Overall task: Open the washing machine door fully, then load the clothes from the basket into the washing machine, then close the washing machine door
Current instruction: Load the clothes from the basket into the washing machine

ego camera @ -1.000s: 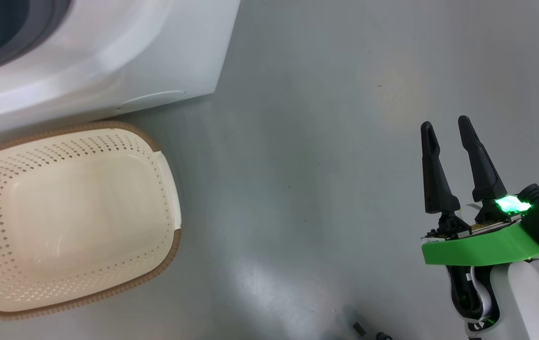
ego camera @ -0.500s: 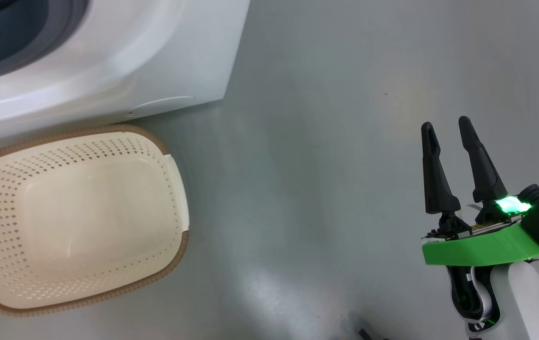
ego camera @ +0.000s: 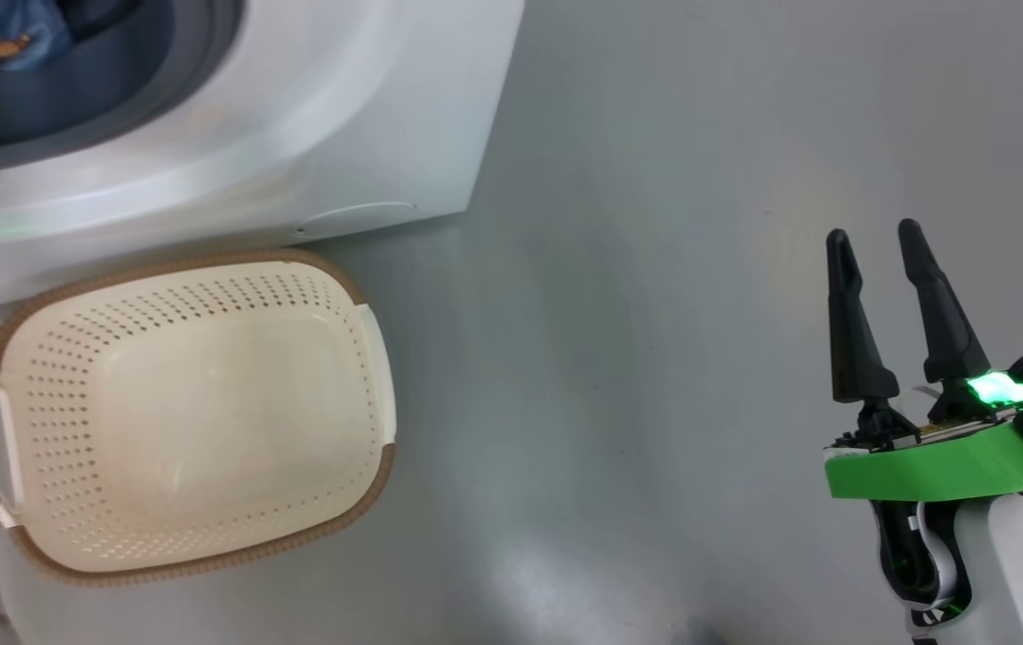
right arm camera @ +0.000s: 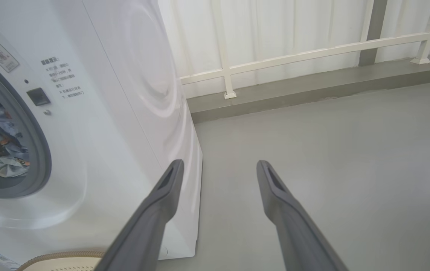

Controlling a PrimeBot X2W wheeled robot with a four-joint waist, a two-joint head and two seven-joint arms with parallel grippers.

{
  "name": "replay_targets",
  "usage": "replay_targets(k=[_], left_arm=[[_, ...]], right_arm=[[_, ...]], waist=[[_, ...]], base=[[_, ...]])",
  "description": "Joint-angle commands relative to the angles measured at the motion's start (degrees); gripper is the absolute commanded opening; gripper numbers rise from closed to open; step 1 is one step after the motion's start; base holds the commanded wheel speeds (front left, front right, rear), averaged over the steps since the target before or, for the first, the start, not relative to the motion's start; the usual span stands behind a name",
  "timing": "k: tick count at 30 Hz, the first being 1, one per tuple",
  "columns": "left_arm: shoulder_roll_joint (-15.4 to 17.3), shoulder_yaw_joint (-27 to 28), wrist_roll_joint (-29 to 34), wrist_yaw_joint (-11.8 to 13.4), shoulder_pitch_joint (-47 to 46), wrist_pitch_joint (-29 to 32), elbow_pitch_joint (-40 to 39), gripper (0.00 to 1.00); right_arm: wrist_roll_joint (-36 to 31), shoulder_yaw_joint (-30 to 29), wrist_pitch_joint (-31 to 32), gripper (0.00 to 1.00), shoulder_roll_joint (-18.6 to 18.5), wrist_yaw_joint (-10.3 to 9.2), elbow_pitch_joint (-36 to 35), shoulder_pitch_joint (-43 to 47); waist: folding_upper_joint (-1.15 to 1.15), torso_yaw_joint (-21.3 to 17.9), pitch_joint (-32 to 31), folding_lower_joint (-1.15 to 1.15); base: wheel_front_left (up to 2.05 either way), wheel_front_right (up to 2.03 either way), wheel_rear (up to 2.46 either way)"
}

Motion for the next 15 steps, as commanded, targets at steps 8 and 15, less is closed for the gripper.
replay_targets(k=[8, 15], left_arm=[[0.8, 2.0, -0.3, 0.0, 9.4, -0.3, -8.3, 1.0], [-1.8, 4.1, -0.9, 0.0, 17.1, -0.3, -14.0, 1.0]], right_arm=[[0.0, -0.2, -0.3, 1.0, -1.7, 0.32, -0.7, 2.9], [0.2, -0.5, -0.3, 1.0, -2.5, 0.32, 0.0, 4.4]], waist=[[0.0, 2.5, -4.4, 0.0], [0.0, 3.9, -8.2, 0.0]], base=[[0.0, 0.0, 0.0], [0.0, 0.0, 0.0]])
